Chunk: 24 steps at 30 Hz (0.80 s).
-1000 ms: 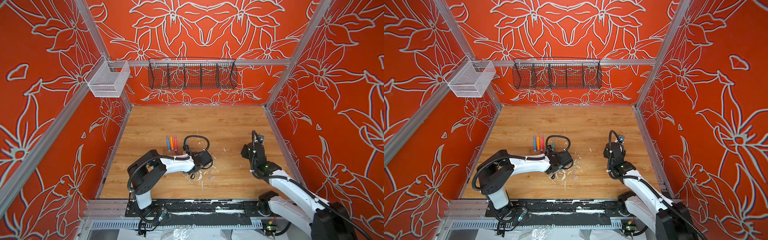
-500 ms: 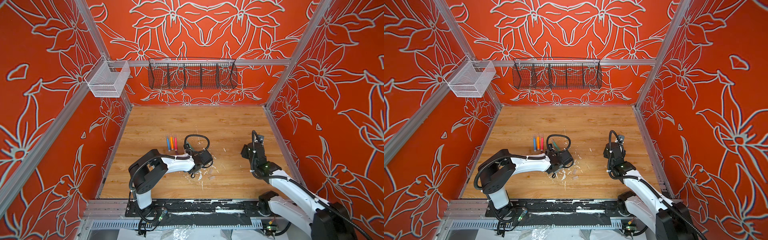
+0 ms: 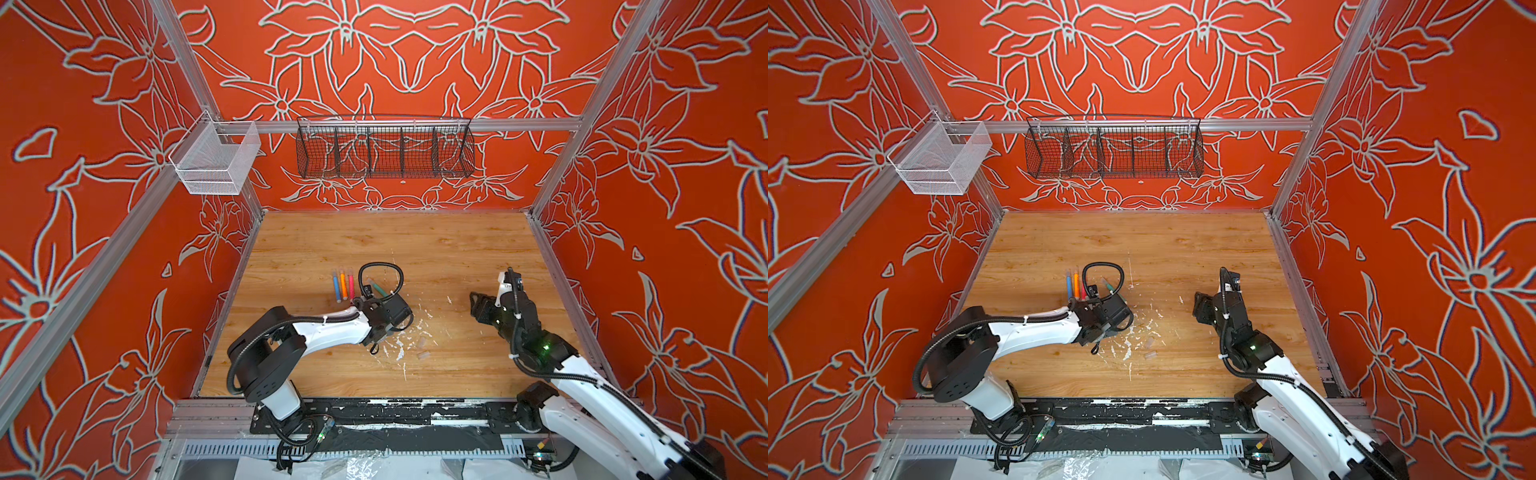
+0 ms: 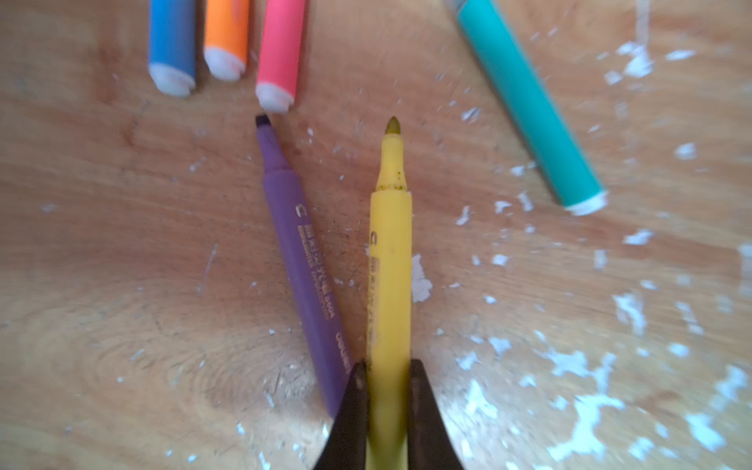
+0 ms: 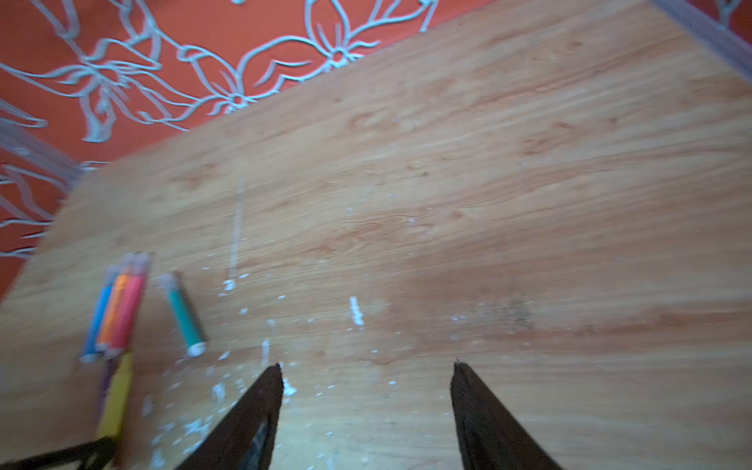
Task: Insert the pens into the pen caps
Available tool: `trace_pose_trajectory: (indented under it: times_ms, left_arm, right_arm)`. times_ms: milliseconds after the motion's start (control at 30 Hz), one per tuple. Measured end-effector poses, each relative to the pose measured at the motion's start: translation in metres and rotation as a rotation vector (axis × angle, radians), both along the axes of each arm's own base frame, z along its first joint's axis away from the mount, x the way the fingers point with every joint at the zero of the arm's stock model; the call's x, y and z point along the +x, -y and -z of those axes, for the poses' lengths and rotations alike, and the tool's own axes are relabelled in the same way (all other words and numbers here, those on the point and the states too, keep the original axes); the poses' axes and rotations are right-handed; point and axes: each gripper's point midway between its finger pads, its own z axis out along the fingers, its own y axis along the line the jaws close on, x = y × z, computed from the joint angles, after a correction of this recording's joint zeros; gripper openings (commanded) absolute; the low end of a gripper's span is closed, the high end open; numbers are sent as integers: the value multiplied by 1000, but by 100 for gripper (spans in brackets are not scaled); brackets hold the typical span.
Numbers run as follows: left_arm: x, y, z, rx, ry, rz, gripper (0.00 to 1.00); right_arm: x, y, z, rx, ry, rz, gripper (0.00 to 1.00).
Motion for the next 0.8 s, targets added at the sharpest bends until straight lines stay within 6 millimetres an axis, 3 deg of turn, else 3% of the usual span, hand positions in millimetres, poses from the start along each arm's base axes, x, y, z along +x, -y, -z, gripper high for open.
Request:
trace_pose_trajectory:
  times_ms: [167, 433, 633, 800]
  left_arm:
    - [5, 7, -46, -61, 96, 107, 0]
    - [-6, 24, -107, -212, 293, 373, 0]
    - [-24, 33, -125, -293, 399, 512, 0]
    - [-36, 42, -127, -341, 439, 600, 0]
  right_arm:
    - [-18, -44, -21, 110, 29, -157, 68]
    - [-33, -112, -19, 268, -32, -343, 68]
    - [-48, -162, -16, 339, -57, -466, 68]
    - [-55, -187, -14, 379, -63, -516, 68]
